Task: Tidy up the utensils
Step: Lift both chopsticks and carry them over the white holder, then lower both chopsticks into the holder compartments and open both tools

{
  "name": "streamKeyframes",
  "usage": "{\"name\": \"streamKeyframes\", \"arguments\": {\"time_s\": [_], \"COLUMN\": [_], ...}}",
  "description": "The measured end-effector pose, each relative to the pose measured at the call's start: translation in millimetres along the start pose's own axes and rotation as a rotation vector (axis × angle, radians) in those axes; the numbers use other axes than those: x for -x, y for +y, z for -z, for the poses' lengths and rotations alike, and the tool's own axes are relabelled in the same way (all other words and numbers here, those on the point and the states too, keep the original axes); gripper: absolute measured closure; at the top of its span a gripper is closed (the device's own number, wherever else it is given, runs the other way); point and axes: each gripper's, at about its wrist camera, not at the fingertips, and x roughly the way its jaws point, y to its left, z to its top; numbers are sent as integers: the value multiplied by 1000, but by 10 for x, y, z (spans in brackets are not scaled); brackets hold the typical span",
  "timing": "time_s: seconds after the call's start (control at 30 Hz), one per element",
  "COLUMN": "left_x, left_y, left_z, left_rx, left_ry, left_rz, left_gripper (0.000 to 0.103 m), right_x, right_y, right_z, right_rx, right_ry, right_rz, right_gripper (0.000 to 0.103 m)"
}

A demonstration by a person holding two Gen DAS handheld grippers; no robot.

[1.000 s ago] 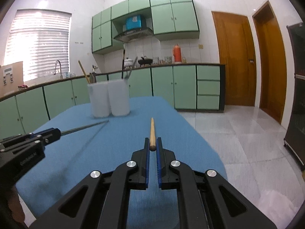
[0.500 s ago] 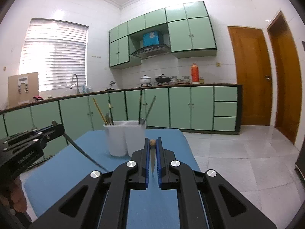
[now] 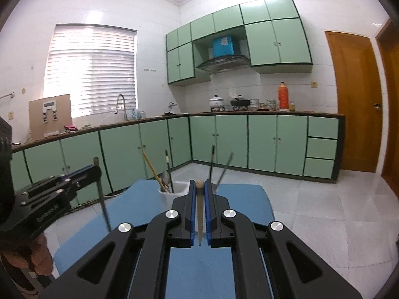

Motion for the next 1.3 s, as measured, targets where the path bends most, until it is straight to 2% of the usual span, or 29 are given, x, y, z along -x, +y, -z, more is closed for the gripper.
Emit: {"name": "streamKeyframes", "arguments": {"time_s": [0.23, 0.5, 0.77, 0.9, 1.3], "left_x": [-106, -417, -935, -1226, -2004], "left_y": [69, 61, 84, 127, 507], "left_z": [-337, -849, -1284, -1316, -1006], "left_rx": [9, 10, 11, 17, 52], "left_ry": [-57, -136, -201, -193, -88], "left_rz": [5, 7, -7, -19, -55], "left_gripper": [97, 97, 97, 97, 97], "right_x": [-149, -297, -768, -1044, -1793], "right_y": [76, 84, -49, -103, -136], "right_z": [-334, -840, -1136, -1143, -863], "right_rx": [10, 33, 35, 29, 26], "right_ry": [-8, -50, 12, 47, 153], "right_rz": [-48, -56, -42, -37, -35], "right_gripper": [97, 97, 97, 96, 96]}}
